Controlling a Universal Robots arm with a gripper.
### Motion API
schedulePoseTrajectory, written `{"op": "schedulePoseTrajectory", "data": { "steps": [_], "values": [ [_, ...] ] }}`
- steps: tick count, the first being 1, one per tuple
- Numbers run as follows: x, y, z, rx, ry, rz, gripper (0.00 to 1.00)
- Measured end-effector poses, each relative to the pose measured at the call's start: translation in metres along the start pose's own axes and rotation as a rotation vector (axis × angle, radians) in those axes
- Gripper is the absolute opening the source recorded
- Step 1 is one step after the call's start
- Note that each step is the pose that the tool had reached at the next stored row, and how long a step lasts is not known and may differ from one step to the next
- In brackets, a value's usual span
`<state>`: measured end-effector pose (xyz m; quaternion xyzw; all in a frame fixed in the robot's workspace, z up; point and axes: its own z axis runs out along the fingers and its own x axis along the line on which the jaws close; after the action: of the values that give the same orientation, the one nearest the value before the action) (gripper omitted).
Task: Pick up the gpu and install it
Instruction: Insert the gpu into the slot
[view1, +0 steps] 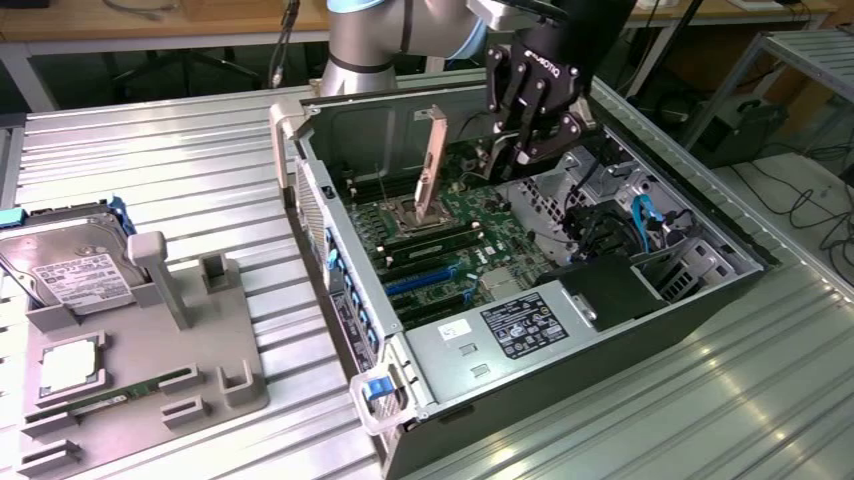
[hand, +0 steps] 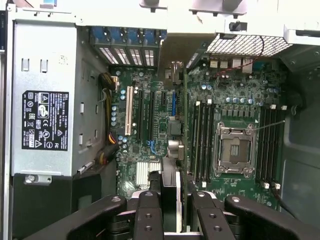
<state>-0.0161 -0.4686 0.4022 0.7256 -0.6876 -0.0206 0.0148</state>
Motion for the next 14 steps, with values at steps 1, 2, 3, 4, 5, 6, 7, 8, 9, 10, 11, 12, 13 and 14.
{"op": "schedulePoseTrajectory", "data": {
  "steps": [1,2,3,4,5,6,7,8,9,10,11,12,13,14],
  "values": [
    [0.0,0.0005,0.0011,0.0023,0.0002,0.0,0.28],
    [0.0,0.0011,0.002,0.0043,0.0006,0.001,0.28],
    [0.0,0.0018,0.0028,0.006,0.0008,0.001,0.28],
    [0.0,0.0025,0.0036,0.0081,0.0014,0.001,0.28],
    [0.0,0.0034,0.0047,0.0109,0.0017,0.001,0.28],
    [0.0,0.0034,0.0053,0.012,0.0017,0.001,0.28],
    [0.0,0.0033,0.0061,0.013,0.0018,0.001,0.28],
    [0.0,0.0033,0.007,0.0135,0.0018,0.001,0.28],
    [0.0,0.0033,0.0084,0.0139,0.0017,0.001,0.28],
    [0.0,0.0032,0.0096,0.0142,0.0017,0.001,0.28],
    [0.0,0.0031,0.0108,0.0144,0.0018,0.001,0.28],
    [0.0,0.0031,0.0127,0.0148,0.0018,0.001,0.28],
    [0.0,0.003,0.0147,0.0151,0.0019,0.001,0.28],
    [0.0,0.0029,0.0162,0.0156,0.0019,0.001,0.28]
  ]
}}
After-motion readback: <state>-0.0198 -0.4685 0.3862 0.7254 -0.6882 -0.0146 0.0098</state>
